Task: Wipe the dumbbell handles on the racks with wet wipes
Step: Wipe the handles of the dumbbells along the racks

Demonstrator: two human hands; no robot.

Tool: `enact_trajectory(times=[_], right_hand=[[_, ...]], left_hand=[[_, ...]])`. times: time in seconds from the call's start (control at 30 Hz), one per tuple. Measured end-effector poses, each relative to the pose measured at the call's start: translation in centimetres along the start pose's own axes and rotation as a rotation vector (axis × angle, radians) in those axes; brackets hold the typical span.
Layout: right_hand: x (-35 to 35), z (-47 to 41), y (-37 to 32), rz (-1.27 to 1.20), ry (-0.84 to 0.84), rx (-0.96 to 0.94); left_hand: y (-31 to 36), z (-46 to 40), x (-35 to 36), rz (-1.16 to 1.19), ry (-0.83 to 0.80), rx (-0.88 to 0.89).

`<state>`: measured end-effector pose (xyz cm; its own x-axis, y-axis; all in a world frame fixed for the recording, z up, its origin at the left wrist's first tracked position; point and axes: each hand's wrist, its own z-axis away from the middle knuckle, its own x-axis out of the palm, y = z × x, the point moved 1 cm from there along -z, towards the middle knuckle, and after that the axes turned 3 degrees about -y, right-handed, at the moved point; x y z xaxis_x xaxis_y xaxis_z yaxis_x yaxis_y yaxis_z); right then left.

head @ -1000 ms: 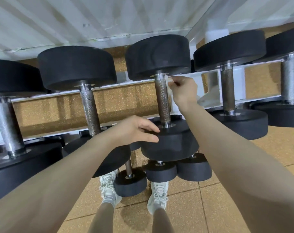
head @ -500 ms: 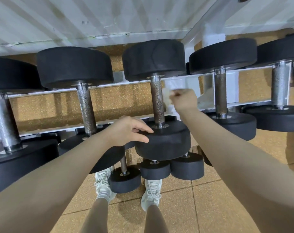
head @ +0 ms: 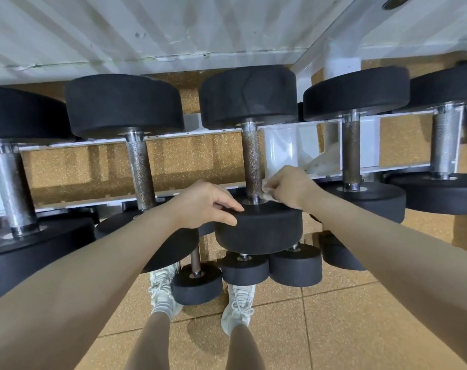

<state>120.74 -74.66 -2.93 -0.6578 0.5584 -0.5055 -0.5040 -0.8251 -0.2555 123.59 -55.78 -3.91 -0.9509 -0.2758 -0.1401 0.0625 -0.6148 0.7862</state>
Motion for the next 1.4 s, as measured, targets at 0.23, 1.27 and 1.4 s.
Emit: enact_trajectory(times=[0.23,1.27,1.4], right_hand=[[-2.5,-4.5,-0.9,-0.928,0.432,0.193],[0.6,-0.2,0.0,-0.912,0.19,0.118],[-1.2,1.1,0.4,-0.87,0.151,0.146]], left_hand=[[-0.6,0.0,0.3,-0.001,0.039,0.016],[-0.3,0.2,0.2,-0.023,0.022,0.007],[-0.3,0.0,0.0,-0.024,0.011,0.004]])
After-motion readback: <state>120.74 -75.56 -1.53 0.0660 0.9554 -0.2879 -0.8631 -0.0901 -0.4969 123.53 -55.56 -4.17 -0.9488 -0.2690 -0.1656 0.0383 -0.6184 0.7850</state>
